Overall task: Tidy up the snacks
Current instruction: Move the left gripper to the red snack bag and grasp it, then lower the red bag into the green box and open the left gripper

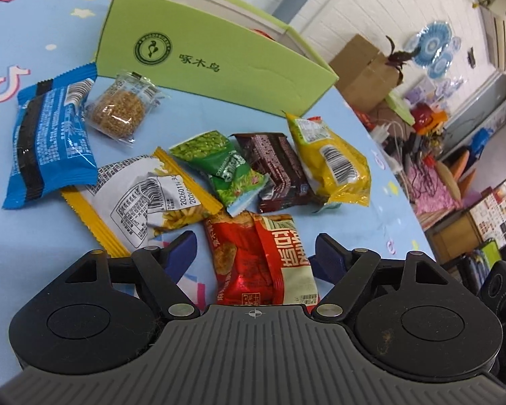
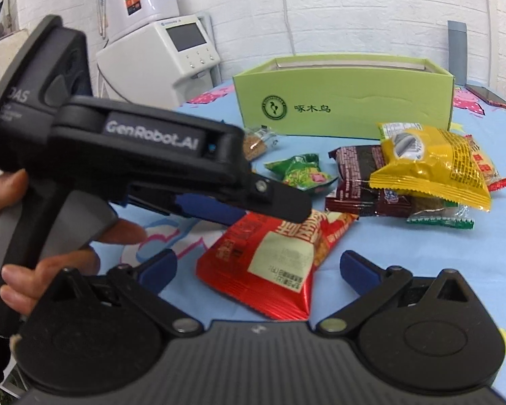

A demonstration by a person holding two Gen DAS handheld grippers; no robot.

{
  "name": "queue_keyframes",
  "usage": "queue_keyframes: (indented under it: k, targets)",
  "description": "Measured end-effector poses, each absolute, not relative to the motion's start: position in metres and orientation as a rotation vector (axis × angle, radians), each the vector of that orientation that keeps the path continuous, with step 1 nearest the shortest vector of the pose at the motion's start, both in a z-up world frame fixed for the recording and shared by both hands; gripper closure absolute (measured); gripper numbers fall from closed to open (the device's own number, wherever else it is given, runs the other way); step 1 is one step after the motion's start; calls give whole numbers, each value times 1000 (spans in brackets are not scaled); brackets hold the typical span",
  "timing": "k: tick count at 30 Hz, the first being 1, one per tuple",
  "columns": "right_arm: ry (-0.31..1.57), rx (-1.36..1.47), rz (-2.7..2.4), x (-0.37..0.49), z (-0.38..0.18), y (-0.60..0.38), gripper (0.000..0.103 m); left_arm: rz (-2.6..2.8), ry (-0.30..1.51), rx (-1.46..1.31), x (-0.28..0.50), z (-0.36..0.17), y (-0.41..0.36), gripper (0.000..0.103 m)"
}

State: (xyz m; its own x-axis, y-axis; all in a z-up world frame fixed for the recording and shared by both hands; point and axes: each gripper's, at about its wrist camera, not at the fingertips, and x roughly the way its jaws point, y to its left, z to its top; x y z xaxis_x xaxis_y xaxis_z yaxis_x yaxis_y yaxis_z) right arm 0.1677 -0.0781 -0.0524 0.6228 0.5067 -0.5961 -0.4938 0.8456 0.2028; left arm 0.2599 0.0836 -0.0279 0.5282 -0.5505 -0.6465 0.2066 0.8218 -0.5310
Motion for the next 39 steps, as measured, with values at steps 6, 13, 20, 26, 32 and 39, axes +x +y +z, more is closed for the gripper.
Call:
queue_keyframes:
  k: [6, 13, 20, 26, 32, 39]
  targets:
    - [667, -50, 553, 168, -59, -69, 1, -530, 931, -360, 266, -27, 76, 35]
    - [628, -113, 494, 156, -57, -60, 31, -521, 962, -286, 276, -22, 65, 72]
    - [606, -10, 517, 150, -28, -83, 39, -508, 917, -376, 258, -2, 70, 76]
    - [507, -37, 542, 132, 2, -82, 38, -517, 803, -430, 236, 34, 87, 76]
    - [385, -109, 579, 172, 33, -65, 37, -490, 667, -414, 277, 78, 100, 76]
    - [360, -172, 610, 287, 61, -48, 37, -435, 622, -423, 382, 100, 115, 76]
